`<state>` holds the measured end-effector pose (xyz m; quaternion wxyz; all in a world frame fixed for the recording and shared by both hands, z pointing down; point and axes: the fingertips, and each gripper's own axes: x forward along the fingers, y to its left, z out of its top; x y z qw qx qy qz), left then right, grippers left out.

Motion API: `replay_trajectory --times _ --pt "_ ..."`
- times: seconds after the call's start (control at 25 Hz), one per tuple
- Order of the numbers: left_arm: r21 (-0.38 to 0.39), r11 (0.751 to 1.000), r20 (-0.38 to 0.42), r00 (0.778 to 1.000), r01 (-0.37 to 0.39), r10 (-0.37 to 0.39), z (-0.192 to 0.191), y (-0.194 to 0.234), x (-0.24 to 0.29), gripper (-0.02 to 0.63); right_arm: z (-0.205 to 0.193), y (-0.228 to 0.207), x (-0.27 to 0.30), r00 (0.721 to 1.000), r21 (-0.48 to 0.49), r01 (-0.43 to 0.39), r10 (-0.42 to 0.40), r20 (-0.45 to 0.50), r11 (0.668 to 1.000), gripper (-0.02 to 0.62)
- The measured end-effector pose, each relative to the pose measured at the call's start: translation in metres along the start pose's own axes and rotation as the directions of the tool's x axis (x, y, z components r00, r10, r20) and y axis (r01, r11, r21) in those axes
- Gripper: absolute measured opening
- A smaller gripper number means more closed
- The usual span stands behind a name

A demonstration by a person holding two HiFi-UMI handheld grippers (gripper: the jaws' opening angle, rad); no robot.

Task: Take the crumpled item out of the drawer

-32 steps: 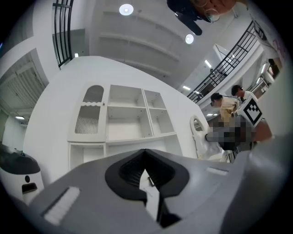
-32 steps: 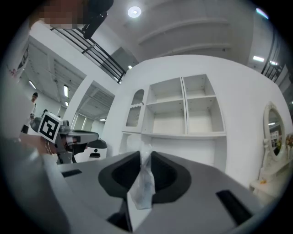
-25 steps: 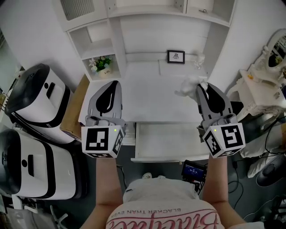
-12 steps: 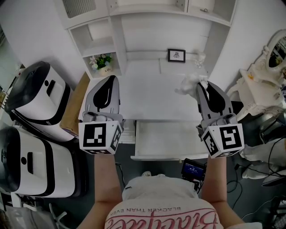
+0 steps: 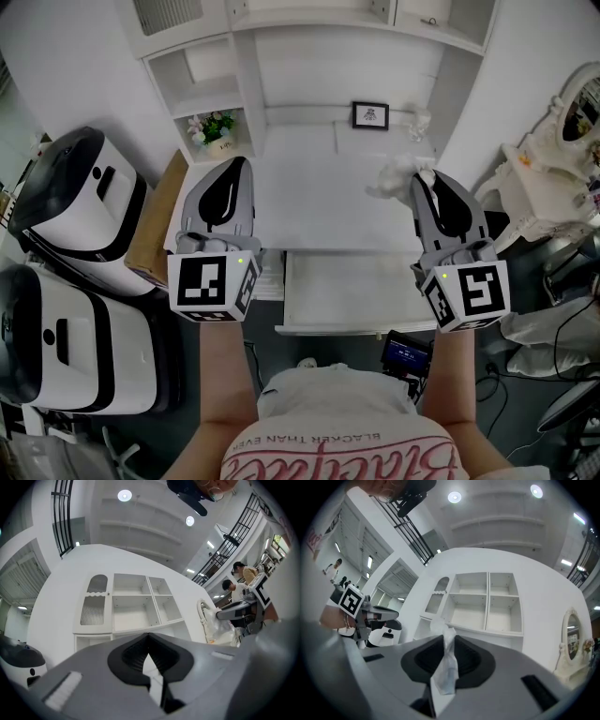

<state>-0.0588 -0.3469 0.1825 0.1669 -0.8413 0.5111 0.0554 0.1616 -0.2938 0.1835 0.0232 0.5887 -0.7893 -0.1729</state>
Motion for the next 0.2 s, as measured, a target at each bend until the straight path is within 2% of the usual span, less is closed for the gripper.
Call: replay_trajectory --times 0.2 --pt "0.002 1.000 -0.003 1.000 0.001 -0.001 -0.0027 0.0007 -0.0004 0.009 -0.0028 -0.0002 -0.0003 1.000 0.002 0.010 -0.010 0.003 1.000 0.075"
